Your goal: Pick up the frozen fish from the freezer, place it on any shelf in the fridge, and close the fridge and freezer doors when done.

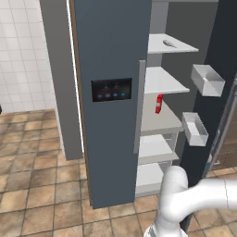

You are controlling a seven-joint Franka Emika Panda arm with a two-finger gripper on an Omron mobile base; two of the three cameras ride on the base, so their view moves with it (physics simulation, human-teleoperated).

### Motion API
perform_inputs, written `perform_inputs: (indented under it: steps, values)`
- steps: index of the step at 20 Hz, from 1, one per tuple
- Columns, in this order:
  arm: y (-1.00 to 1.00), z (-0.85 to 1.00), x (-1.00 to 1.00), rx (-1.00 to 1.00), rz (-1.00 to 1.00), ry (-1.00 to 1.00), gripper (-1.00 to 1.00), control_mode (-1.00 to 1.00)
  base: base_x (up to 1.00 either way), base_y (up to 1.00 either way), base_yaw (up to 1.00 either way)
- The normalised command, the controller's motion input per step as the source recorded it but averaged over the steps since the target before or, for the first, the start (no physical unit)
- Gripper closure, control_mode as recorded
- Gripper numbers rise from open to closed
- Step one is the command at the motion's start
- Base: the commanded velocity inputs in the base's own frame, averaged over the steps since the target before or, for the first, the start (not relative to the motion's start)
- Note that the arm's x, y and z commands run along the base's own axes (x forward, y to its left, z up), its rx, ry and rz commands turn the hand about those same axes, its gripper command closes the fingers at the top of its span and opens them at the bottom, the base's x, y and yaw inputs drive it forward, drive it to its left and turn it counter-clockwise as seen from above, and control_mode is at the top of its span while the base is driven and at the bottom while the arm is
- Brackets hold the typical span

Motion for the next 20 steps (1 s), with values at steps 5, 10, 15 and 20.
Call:
perform_inputs:
  steps: [5,10,15,20]
  values:
    - [1.0,0.0,0.14,0.0,0.02,-0.1,-1.0,-1.0,0.0,0.0,0.0]
    - [1.0,0.01,0.2,0.0,0.0,-0.12,-1.0,-1.0,0.0,0.0,0.0]
    - [0.99,0.05,0.25,0.0,0.0,-0.13,-1.0,-1.0,0.0,0.0,0.0]
    - [0.92,0.07,0.29,0.0,0.0,-0.14,-1.0,-1.0,0.0,0.0,0.0]
